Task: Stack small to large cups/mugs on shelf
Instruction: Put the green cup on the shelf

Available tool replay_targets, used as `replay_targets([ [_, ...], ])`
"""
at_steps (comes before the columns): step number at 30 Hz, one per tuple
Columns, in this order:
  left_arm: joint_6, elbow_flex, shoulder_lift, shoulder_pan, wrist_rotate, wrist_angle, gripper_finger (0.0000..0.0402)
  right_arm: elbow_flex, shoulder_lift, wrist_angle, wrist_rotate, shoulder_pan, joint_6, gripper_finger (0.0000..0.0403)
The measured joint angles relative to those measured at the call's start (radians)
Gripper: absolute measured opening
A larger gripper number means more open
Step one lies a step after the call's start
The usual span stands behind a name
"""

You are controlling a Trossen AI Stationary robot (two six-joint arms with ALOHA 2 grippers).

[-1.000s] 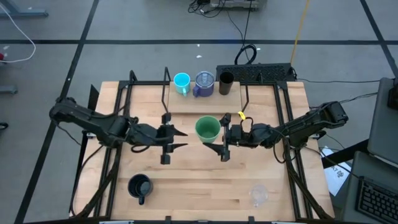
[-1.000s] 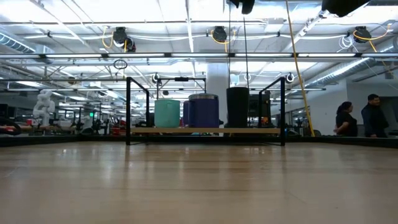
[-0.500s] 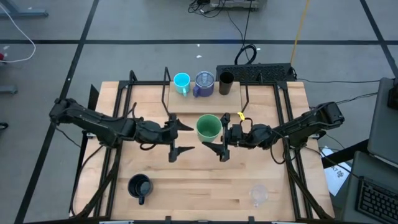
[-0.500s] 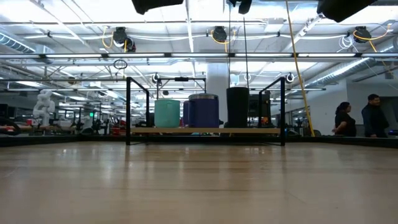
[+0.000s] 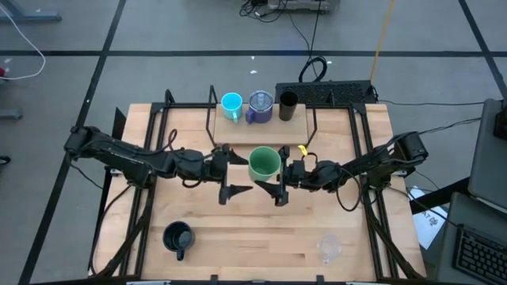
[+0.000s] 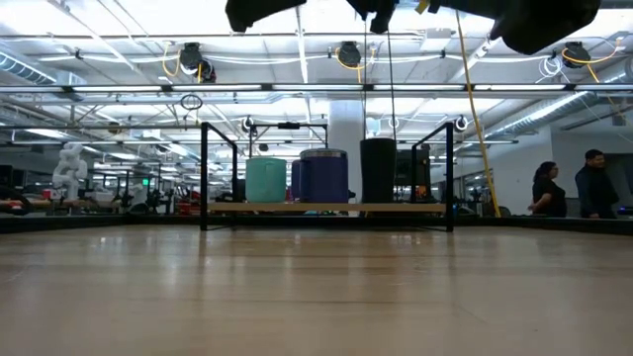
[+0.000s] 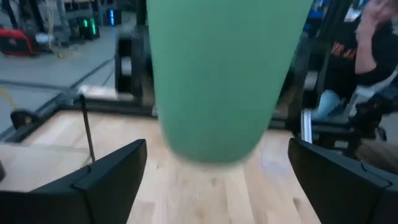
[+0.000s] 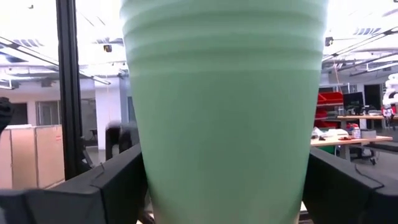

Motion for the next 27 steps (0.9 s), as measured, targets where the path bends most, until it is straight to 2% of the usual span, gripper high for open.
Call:
replay_targets([
  [6,0.001,0.002,0.004,0.028,0.031,-0.001,0.0397,0.0,0.009,-0.002,0.0,-0.006,0.019,0.0336],
  [14,0.005,0.002,0.081,0.066,0.115,0.099,0.0399,0.001,0.009,-0.002,0.0,-0.011,0.019,0.0336],
  [17,0.007,0.002,0.105,0.075,0.119,0.155,0.0399,0.001,0.009,-0.007,0.0,-0.011,0.02,0.0336],
  [27,0.039,0.002,0.106,0.082,0.122,0.185,0.0391,0.001,0.01,-0.016,0.0,-0.011,0.027,0.0336],
])
